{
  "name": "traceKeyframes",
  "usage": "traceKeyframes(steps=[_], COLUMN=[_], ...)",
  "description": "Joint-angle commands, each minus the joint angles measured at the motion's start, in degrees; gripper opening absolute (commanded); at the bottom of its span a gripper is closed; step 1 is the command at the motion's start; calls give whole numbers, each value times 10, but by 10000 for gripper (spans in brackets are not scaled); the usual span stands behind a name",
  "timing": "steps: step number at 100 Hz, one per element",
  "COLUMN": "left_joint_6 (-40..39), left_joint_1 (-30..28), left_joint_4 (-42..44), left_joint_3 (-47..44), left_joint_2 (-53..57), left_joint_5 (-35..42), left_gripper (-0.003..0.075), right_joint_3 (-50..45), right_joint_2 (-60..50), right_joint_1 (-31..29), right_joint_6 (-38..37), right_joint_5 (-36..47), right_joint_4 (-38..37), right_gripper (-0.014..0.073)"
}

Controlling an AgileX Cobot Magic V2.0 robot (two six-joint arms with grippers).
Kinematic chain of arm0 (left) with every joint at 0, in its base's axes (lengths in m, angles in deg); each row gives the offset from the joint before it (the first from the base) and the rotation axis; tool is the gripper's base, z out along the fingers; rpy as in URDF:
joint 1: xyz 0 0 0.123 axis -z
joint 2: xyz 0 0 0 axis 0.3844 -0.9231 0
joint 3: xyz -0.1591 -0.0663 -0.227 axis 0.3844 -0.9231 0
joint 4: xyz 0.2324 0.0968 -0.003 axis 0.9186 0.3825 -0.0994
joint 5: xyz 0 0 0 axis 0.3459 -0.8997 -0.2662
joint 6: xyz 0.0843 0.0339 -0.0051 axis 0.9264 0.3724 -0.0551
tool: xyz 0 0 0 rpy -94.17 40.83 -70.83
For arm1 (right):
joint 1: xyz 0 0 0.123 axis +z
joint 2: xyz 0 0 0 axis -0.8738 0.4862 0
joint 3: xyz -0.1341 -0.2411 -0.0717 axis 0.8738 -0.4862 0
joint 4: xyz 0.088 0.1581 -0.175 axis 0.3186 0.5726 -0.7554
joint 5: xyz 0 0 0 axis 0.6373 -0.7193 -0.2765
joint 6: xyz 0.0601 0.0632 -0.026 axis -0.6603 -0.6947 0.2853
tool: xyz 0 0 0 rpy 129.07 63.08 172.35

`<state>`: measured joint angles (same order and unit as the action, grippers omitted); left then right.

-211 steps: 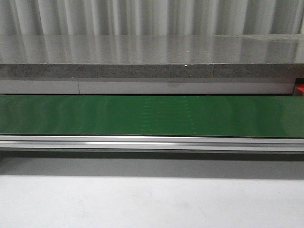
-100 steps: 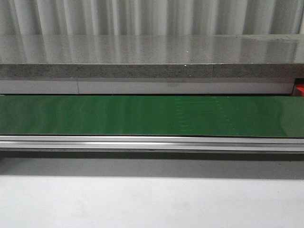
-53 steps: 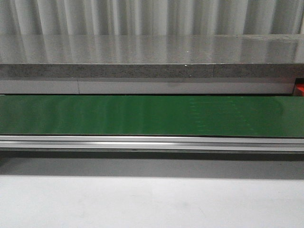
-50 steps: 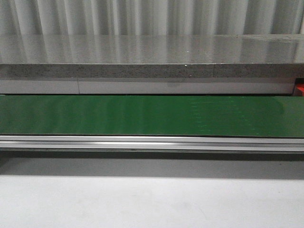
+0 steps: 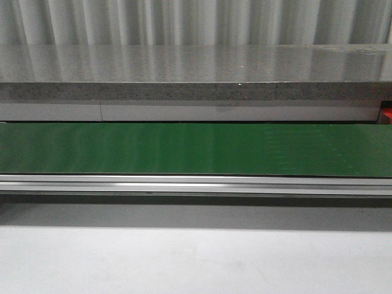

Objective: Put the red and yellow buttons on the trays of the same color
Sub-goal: 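Grasp another red button with the left gripper and lift it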

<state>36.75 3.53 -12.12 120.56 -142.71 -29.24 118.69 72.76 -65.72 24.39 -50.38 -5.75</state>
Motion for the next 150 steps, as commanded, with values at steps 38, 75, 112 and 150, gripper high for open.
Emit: traceKeyframes(steps=[38,75,112,150], left_joint_6=[-4,-6,-6,96], left_joint_1=[-1,-1,0,63], left_joint_4=[-18,-39,-38,-34], left_joint_3=[41,44,44,57], left_joint_2=[-85,-119,-108,87], left_joint_5=[46,70,49,7], left_gripper=[615,608,-14,-20], right_joint_3=[16,16,16,16], right_joint_2=[-7,-7,-7,-7], right_joint_1=[0,0,0,0], right_joint_6=[3,3,3,3], right_joint_5=[41,40,40,40], right_joint_4=[0,0,0,0], right_gripper=[-68,-68,-68,-68])
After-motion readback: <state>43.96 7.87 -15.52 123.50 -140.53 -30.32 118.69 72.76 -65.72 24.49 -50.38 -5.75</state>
